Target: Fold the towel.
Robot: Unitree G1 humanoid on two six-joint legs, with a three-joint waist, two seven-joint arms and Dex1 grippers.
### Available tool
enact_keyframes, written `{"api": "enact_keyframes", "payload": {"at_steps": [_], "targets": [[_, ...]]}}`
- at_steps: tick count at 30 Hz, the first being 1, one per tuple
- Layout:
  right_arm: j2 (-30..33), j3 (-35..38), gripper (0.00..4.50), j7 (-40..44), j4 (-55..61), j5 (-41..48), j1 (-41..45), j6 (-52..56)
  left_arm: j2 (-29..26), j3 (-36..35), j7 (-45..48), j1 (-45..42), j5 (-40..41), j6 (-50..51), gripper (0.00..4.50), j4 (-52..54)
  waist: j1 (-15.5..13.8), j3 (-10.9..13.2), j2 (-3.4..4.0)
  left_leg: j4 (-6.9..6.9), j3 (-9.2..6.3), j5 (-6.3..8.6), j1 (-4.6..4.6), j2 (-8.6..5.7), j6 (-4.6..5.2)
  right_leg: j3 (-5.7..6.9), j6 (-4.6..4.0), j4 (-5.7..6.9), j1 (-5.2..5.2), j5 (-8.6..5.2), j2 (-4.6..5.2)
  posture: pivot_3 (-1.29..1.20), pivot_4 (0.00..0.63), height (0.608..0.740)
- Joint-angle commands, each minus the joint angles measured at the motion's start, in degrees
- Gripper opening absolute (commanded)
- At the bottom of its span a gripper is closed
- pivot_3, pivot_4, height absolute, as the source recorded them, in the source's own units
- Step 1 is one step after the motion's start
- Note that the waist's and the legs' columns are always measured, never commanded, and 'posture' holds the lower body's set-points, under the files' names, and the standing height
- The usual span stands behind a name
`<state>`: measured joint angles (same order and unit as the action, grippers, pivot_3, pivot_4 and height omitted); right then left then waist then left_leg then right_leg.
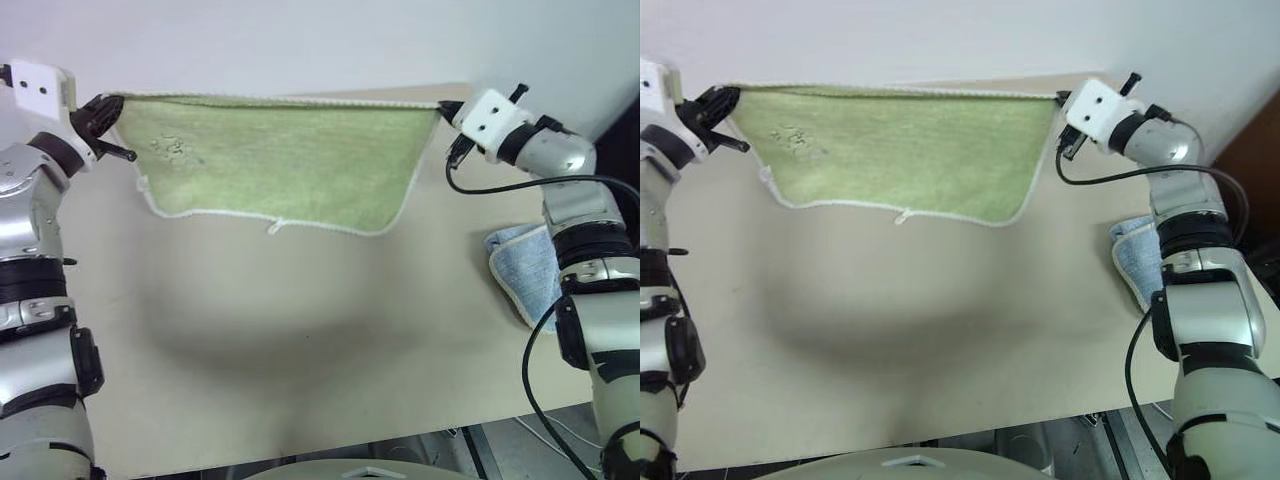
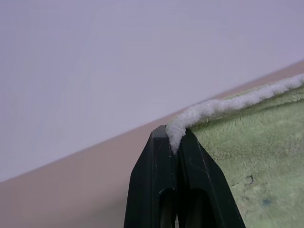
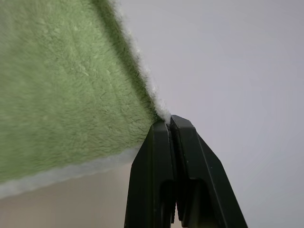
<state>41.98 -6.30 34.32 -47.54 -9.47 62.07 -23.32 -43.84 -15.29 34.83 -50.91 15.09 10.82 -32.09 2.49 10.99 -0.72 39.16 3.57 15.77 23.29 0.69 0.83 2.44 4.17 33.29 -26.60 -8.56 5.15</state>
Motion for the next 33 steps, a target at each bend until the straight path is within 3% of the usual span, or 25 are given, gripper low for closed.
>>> {"api": "enact_keyframes", "payload": {"at_steps": [1,6,11,18,23,26,29,33], "targets": [[4.94,5.58,0.04,0.62,2.52,3.34,3.83,3.14,-2.16,-2.7,-1.63,-3.18,0.17,-1.89,0.0,-1.09,0.0,0.0,0.0,0.0,0.02,0.0,0.0,0.0,0.0,-0.01,0.0,0.0,-0.01,0.0,0.0,0.0,0.15,0.728],[8.59,8.88,0.04,8.45,14.27,10.15,-0.43,8.65,-5.15,-5.37,1.98,-1.08,3.35,-0.81,0.0,-0.08,-0.06,0.0,-0.01,-0.03,0.04,0.01,0.01,0.04,0.01,-0.01,0.0,-0.03,0.0,0.0,0.01,0.0,0.15,0.728],[12.8,8.89,0.04,23.1,33.26,20.16,-18.84,19.36,-8.82,-6.55,16.47,14.23,10.73,5.12,0.0,12.53,-0.16,-0.03,-0.05,-0.06,0.11,0.08,-0.09,0.14,0.12,-0.01,0.0,-0.08,0.13,-0.01,0.03,0.0,0.15,0.728],[17.49,9.98,0.04,35.04,49.11,28.98,-38.78,30.24,-13.37,-10.73,28.35,37.37,18.58,16.16,0.0,30.55,-1.45,-0.03,-0.04,0.06,0.23,0.09,-0.04,0.1,0.11,-0.08,-0.17,-0.13,-0.02,-0.12,0.19,0.0,0.15,0.728],[16.8,9.68,0.04,36.69,51.31,30.64,-40.91,33.31,-15.79,-12.61,31.0,47.3,16.31,15.98,0.0,32.48,-1.72,-0.02,-0.04,0.07,0.3,0.11,-0.2,0.23,0.03,-0.15,-0.05,-0.16,-0.01,-0.26,0.22,0.0,0.15,0.728],[16.0,8.95,0.04,37.01,51.48,30.74,-40.26,34.21,-16.51,-12.3,30.71,48.86,14.37,14.16,0.0,31.32,-1.86,-0.02,-0.02,0.06,0.42,0.2,-0.28,0.29,-0.13,-0.08,-0.06,-0.16,0.0,-0.26,0.28,0.0,0.15,0.728],[13.43,6.98,0.04,34.01,48.11,27.23,-35.85,33.25,-16.02,-10.94,27.55,46.33,11.16,11.45,0.0,28.08,-1.81,-0.02,-0.03,0.06,0.57,0.21,-0.14,0.31,-0.14,-0.08,-0.08,-0.16,-0.15,-0.25,0.37,0.0,0.15,0.728],[6.76,1.64,0.04,25.13,34.37,15.94,-24.45,26.93,-14.16,-3.78,16.68,36.71,0.05,3.68,0.0,16.77,-1.63,-0.03,-0.05,0.06,0.89,0.15,-0.04,0.31,-0.04,-0.08,-0.28,-0.17,-0.35,0.01,0.47,0.0,0.15,0.728]]}}
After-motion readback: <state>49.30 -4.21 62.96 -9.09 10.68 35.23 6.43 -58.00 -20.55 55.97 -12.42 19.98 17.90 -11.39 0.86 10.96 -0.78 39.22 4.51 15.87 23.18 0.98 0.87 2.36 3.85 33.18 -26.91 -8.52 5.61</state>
